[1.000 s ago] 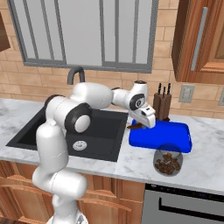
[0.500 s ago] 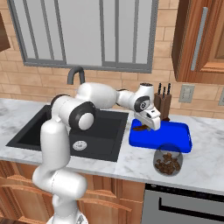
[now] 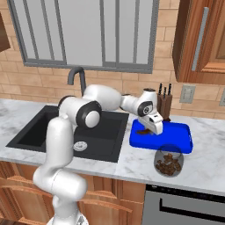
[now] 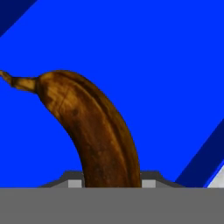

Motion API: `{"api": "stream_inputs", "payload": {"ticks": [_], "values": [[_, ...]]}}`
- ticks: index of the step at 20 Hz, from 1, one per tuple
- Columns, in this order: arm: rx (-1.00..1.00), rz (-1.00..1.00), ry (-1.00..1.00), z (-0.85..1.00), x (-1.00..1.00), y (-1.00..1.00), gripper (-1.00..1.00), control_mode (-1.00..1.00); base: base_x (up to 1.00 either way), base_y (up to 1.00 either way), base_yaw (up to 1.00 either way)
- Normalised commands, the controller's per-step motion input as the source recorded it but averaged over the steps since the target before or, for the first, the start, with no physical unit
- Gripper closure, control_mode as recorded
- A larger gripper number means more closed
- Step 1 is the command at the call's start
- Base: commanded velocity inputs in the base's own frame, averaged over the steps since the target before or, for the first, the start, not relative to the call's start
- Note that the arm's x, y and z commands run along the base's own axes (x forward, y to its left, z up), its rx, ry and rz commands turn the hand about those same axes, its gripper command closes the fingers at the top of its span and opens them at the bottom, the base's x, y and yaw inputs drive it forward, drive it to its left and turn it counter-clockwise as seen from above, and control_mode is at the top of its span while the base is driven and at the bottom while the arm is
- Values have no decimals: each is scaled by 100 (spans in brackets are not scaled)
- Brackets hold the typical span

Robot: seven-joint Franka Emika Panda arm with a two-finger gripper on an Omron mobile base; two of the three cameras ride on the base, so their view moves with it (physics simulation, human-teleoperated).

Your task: Pick up all produce items and place them in the sink. Turn on the sink faucet to wash them. Then turn the sink off and put them in the tray.

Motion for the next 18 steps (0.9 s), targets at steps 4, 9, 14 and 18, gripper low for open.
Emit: {"api": "stream_inputs", "payload": {"ticks": [4,9,14,18], "values": [[0,-4,1,-26,25,-10,100,-100,0,0,0],[0,-3,1,-27,24,-12,100,-100,0,0,0],[0,-1,0,-23,12,-6,100,-100,0,0,0],[1,0,0,-21,0,-4,100,-100,0,0,0]]}}
